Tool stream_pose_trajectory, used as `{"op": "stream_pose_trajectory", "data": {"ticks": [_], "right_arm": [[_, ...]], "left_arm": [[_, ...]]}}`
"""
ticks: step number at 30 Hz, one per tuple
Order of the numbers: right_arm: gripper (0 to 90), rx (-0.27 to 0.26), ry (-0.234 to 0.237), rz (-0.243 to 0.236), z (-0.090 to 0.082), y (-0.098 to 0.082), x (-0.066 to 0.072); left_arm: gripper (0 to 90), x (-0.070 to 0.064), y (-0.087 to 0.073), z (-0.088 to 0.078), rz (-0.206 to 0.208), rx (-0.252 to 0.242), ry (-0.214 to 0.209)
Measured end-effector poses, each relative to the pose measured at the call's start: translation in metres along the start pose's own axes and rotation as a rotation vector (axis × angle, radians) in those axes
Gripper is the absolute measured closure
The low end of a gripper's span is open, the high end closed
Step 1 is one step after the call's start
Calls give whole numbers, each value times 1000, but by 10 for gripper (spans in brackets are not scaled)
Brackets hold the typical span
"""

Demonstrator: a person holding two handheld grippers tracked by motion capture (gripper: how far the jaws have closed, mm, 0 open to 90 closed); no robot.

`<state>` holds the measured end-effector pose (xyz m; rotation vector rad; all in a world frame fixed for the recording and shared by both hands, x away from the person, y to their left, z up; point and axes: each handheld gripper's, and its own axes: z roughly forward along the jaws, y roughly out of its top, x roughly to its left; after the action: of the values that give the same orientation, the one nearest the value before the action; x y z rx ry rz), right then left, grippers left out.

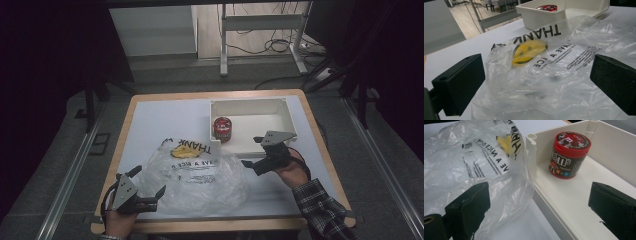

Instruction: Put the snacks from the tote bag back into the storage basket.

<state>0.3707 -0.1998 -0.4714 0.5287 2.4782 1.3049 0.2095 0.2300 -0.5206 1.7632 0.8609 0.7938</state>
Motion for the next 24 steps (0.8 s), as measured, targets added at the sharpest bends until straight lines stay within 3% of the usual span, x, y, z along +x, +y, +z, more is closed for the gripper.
{"op": "stream_pose_trajectory", "data": {"ticks": [24], "right_arm": [[40,19,-6,23,-13,-15,6]], "left_arm": [[0,0,0,0,-2,-1,0]]}}
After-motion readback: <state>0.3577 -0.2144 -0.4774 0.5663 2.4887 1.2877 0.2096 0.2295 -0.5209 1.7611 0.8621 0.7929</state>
